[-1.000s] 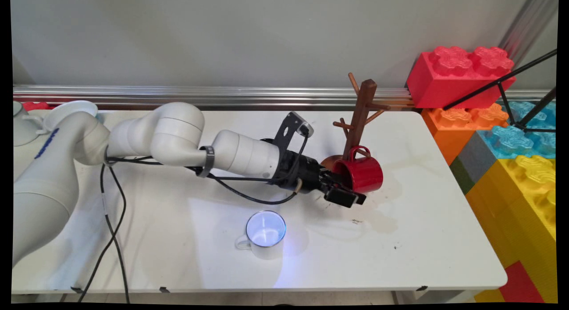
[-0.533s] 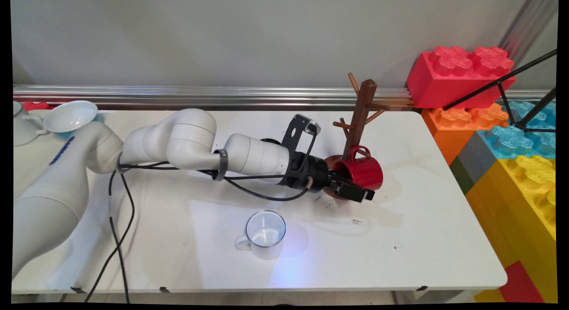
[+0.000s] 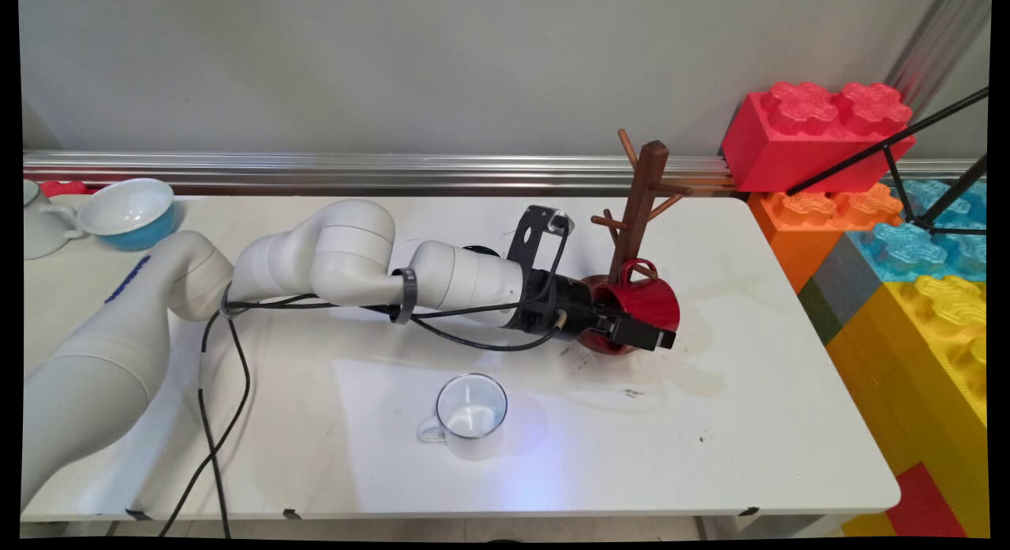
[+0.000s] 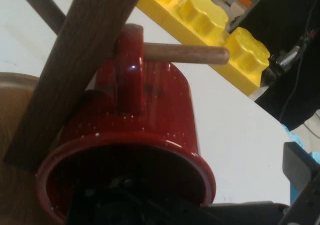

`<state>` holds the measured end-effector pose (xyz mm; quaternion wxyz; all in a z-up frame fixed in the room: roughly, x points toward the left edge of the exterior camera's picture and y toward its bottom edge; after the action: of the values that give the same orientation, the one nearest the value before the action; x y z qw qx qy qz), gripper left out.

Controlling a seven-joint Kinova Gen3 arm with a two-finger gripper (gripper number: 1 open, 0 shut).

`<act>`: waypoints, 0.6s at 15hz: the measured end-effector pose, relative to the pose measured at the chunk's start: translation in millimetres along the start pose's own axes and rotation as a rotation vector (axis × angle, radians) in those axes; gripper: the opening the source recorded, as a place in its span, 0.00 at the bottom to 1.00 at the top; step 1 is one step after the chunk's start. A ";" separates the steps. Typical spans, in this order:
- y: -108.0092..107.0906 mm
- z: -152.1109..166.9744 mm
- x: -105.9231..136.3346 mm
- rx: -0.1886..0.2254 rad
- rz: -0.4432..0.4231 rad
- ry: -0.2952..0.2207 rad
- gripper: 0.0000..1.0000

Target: Pick up the red mug from the rack

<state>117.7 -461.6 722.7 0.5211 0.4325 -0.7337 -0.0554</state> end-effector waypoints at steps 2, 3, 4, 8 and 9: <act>-1.2 1.0 0.7 0.005 -0.014 0.008 0.00; -2.0 1.3 1.4 0.008 -0.022 0.013 0.00; -2.7 1.6 1.8 0.012 -0.027 0.017 0.00; -5.4 2.3 2.9 0.027 -0.044 0.026 0.00; -5.7 1.9 2.8 0.029 -0.049 0.028 0.00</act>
<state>119.2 -467.8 720.8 0.5232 0.4586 -0.7165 -0.0513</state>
